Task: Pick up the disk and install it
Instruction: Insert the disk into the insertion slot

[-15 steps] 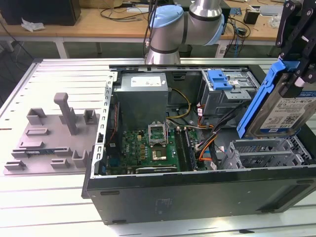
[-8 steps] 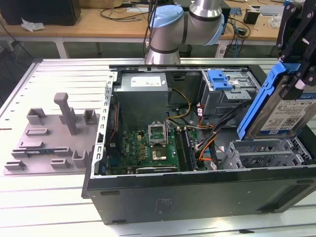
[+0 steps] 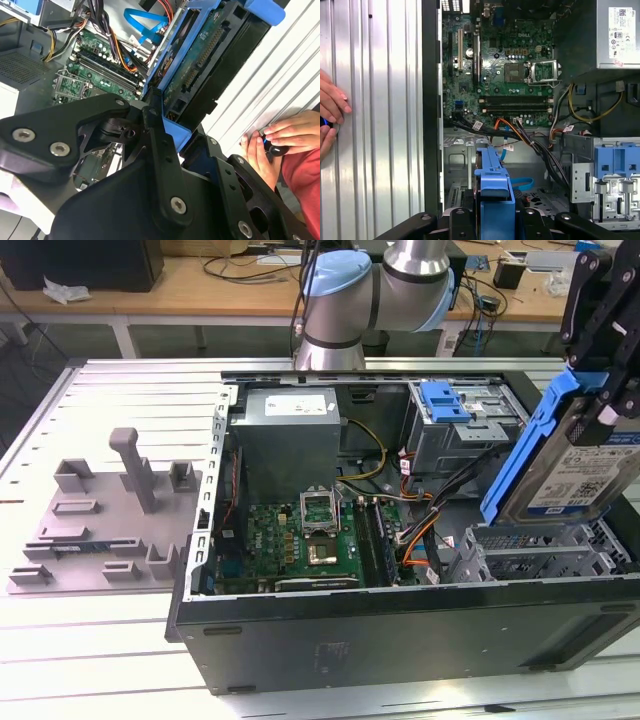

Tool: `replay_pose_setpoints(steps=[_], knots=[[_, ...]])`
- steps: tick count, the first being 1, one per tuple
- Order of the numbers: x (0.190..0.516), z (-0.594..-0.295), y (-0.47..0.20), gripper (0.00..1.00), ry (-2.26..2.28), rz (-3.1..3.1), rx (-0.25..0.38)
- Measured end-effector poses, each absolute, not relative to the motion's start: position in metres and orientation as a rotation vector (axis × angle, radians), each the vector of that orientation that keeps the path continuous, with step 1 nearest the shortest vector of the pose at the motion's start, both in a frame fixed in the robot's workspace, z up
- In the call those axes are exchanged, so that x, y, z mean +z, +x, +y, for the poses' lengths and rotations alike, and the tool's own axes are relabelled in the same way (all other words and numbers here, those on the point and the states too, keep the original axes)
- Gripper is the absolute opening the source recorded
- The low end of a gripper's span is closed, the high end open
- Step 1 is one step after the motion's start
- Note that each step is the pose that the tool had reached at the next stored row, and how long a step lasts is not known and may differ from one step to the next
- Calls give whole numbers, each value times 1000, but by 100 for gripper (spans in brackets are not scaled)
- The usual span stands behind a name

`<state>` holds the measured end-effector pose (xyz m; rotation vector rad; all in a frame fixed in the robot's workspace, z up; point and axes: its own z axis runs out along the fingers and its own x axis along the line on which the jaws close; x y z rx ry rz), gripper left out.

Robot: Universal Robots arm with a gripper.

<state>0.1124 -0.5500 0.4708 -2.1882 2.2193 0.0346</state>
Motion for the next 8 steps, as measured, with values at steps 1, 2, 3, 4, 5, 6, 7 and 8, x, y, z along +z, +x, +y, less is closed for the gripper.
replay_pose_setpoints(steps=[1, 2, 3, 4, 5, 6, 7, 8], knots=[[470, -550, 112, 36, -2188, 2219, 35], [470, -550, 112, 36, -2188, 2220, 35], [469, -550, 112, 36, -2188, 2220, 35], [469, -550, 112, 36, -2187, 2220, 35], [468, -550, 112, 36, -2187, 2220, 35], [468, -550, 112, 36, -2187, 2220, 35], [467, -550, 113, 36, -2187, 2221, 35], [466, -550, 113, 36, -2187, 2221, 35]])
